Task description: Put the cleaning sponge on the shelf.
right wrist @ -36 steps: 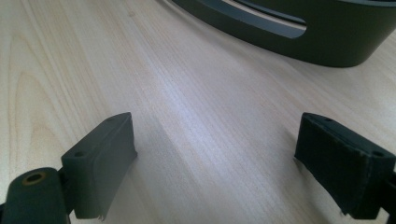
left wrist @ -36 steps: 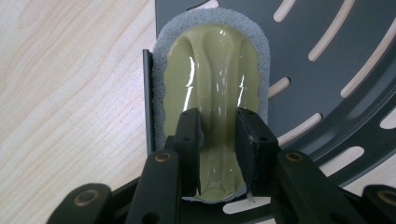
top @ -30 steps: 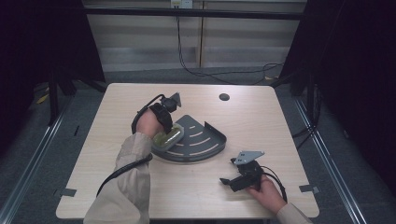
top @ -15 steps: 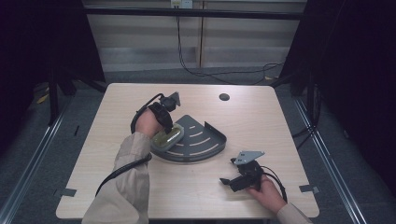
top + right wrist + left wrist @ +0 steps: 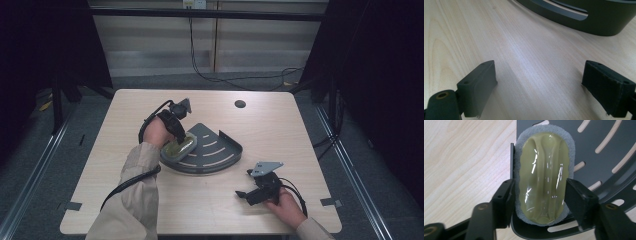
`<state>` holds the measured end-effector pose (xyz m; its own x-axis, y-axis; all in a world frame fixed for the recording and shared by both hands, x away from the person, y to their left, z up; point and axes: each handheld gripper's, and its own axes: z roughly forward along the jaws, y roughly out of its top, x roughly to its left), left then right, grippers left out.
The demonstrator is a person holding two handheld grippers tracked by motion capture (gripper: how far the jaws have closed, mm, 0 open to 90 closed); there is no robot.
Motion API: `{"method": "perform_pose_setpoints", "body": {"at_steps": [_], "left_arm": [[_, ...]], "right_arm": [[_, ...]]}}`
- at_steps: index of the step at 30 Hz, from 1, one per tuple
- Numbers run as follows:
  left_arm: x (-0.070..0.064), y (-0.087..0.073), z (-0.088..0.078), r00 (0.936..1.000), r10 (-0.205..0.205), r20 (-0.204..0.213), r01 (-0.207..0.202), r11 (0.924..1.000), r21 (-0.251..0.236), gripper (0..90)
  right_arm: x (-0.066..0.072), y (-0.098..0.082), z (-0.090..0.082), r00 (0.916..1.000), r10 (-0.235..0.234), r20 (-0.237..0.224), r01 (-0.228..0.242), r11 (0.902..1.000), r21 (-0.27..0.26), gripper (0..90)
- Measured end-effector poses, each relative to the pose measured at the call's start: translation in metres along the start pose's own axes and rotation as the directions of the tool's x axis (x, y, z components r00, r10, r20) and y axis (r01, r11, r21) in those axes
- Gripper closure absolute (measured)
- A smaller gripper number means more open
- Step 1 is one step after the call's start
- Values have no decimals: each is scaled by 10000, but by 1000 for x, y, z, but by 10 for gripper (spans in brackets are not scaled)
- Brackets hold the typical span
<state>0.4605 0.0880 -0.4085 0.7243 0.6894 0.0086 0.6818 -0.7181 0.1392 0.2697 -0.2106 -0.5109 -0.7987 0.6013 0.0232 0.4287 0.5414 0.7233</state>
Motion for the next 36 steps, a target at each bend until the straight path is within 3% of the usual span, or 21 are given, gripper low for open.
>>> {"method": "perform_pose_setpoints", "body": {"at_steps": [7, 23, 36], "left_arm": [[2, -4, 0, 9997, -239, -42, 239, 9997, -68, 283], [5, -16, -10, 9990, -438, -56, 435, 9981, -437, 220], [11, -39, -14, 9983, -573, 93, 578, 9970, -521, 197]], "right_arm": [[0, 0, 0, 10000, -1, -1, 1, 10000, 3, 114], [0, 0, 0, 10000, 20, -7, -20, 10000, 8, 114], [0, 0, 0, 10000, 26, 8, -26, 10000, -8, 114]]}}
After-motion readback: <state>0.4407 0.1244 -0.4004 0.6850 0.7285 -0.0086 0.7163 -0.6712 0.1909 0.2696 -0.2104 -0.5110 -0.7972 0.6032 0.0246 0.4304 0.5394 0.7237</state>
